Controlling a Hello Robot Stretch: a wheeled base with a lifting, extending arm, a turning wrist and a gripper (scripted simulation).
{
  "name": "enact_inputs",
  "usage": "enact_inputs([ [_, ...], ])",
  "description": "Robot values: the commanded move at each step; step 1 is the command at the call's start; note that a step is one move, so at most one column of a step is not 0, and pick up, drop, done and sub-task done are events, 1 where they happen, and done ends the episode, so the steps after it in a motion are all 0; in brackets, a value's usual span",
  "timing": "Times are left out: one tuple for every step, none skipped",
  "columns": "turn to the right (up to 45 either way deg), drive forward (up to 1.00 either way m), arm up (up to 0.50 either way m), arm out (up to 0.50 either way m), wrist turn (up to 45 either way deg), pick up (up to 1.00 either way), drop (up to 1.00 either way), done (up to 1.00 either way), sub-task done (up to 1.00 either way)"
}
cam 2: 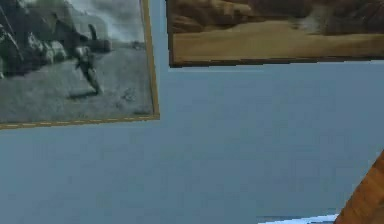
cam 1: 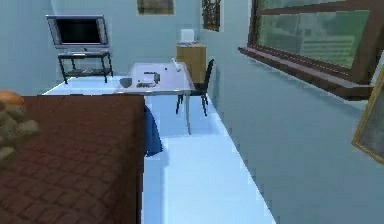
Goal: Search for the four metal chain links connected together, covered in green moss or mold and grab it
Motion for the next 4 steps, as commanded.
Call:
enact_inputs([
  [0.0,1.0,0.0,0.0,0.0,0.0,0.0,0.0,0.0],
  [0.0,0.8,0.0,0.0,0.0,0.0,0.0,0.0,0.0],
  [-45.0,0.0,0.0,0.0,0.0,0.0,0.0,0.0,0.0],
  [-45.0,0.0,0.0,0.0,0.0,0.0,0.0,0.0,0.0],
])
